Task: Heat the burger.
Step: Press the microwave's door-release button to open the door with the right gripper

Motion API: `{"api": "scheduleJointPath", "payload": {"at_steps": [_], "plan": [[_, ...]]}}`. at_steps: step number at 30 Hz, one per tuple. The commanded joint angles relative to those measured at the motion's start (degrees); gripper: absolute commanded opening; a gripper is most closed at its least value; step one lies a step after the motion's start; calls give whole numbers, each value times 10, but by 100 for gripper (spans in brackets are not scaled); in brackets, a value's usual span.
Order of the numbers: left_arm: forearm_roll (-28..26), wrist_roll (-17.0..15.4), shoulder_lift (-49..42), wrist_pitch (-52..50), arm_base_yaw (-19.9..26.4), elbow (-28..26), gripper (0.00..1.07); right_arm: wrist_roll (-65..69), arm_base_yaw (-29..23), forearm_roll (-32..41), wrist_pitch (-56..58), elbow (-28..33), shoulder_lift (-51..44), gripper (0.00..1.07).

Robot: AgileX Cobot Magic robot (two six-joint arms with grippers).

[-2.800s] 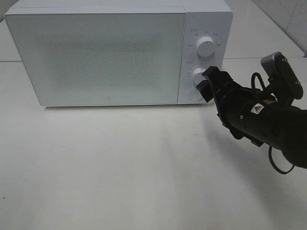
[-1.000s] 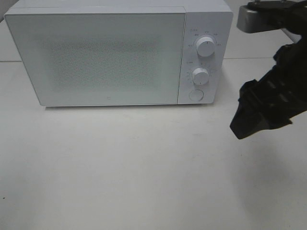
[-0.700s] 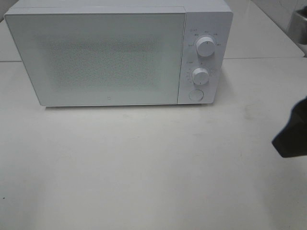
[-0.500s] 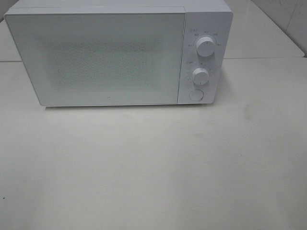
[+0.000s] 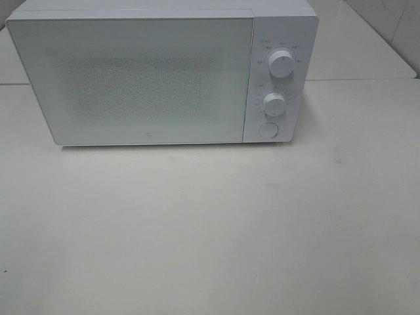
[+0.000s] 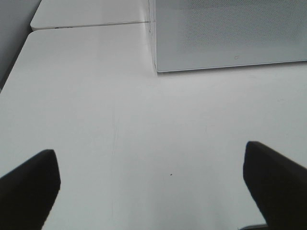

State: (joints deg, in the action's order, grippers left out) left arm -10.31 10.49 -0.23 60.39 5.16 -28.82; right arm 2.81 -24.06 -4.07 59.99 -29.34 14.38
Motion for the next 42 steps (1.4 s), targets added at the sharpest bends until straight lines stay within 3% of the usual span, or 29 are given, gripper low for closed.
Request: {"api": "scheduleJointPath", "payload": {"at_steps": [1, 3, 19, 42], "plan": [[-1, -2, -13, -6, 2, 1, 98, 2, 28, -4, -6, 3, -23, 75], [-1, -2, -13, -6, 2, 1, 98, 2, 63, -4, -6, 3, -47, 75], [-1, -2, -13, -6, 2, 1, 98, 2, 197, -3, -6, 3, -162, 75], [-1, -2, -12, -6, 2, 1, 98, 3, 202, -11, -48, -12, -138, 75]]}}
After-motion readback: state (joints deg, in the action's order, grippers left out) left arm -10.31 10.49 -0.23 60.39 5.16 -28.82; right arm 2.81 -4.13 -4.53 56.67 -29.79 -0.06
